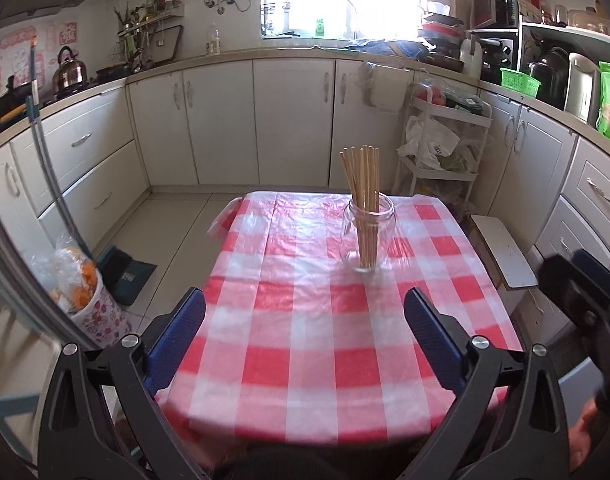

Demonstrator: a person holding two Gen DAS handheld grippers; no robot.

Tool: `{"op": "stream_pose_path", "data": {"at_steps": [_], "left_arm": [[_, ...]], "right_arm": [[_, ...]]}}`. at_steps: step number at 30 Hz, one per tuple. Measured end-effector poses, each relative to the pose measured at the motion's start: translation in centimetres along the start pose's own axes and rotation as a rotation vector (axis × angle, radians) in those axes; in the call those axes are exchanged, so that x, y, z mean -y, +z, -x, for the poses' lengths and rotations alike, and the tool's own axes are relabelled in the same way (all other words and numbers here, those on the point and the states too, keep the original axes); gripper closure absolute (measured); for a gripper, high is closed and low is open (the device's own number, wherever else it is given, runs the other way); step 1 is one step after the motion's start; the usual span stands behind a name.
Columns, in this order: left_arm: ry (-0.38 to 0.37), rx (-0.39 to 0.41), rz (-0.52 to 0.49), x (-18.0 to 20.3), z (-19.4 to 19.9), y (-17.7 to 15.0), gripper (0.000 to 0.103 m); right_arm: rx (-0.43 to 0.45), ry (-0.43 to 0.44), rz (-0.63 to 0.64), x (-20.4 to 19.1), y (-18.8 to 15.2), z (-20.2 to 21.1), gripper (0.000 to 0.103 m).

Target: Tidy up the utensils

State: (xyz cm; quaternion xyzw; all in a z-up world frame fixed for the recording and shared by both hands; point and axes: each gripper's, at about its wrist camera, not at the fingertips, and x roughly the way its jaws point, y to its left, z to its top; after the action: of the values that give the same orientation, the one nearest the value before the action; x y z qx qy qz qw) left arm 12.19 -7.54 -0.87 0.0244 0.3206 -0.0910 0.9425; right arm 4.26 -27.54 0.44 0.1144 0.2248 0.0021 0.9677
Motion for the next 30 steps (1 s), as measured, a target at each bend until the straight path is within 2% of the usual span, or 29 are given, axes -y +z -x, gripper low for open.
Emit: {"op": "stream_pose_path", "data": {"at_steps": [3, 7, 12, 21, 30], "left_arm": [[-0.003, -0.011, 0.022, -1.0, 3.5, -1.2, 0.007], [0.016, -0.004, 0.035, -2.2, 7.8, -2.8, 0.007], [0.026, -0.015, 0.070, -3.7, 12.2, -4.9, 0.007], [0.015, 0.001, 0.089, -4.5, 17.4, -7.7, 0.007], [0.017, 0.049, 0.095, -4.9, 20.3, -8.2, 0.007]], "right_arm": [[-0.004, -0.010, 0.005, -1.6, -0.9, 4.5, 0.008], [-0.016, -0.014, -0.010, -3.4, -2.2, 9.2, 0.007], [-0.051, -0.028, -0.048, -4.3, -4.3, 13.1, 0.007], [-0.090, -0.018, -0.059, -5.9, -5.9, 16.8, 0.007], [-0.096, 0.004, -0.047, -6.7, -6.1, 18.0, 0.007]]}}
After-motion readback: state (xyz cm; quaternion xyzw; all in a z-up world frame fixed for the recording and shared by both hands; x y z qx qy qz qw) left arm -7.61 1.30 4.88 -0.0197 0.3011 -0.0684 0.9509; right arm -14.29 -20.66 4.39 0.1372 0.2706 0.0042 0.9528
